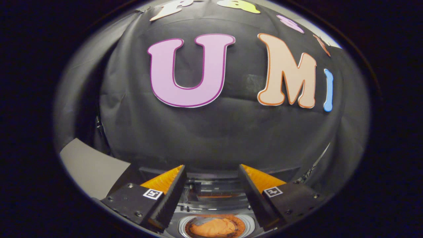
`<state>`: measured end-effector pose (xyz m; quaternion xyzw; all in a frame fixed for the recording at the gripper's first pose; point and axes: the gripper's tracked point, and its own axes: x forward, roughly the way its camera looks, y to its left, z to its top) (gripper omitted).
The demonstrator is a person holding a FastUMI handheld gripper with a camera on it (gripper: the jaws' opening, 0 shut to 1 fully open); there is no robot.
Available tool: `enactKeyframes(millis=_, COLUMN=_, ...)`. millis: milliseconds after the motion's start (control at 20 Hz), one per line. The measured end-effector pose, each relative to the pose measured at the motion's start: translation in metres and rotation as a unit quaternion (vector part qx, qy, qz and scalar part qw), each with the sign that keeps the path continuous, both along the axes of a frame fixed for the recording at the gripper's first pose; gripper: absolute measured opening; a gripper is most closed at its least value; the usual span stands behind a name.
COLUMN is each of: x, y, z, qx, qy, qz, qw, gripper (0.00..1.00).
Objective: Put the clothes into the washing machine and then close the washing machine lid.
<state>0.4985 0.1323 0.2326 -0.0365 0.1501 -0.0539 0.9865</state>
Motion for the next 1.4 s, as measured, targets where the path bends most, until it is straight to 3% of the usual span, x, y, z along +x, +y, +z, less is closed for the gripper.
enactKeyframes(millis=250, x=0.007, y=-0.003, z=-0.017, qx=0.001, qy=0.027, qz=-0.007, qw=1.0, gripper=0.97)
enactKeyframes(millis=400, x=0.009, y=-0.001, z=-0.01, qx=0.024, qy=0.02, qz=-0.006, qw=1.0, gripper=0.98)
enactKeyframes(millis=1200, x=0.012, y=-0.002, z=-0.012, qx=0.029, qy=0.025, qz=0.014, qw=0.999, gripper=0.96)
enactKeyframes(millis=1400, x=0.013, y=-0.005, z=-0.001, qx=0.042, qy=0.0, qz=0.021, qw=0.999, gripper=0.96)
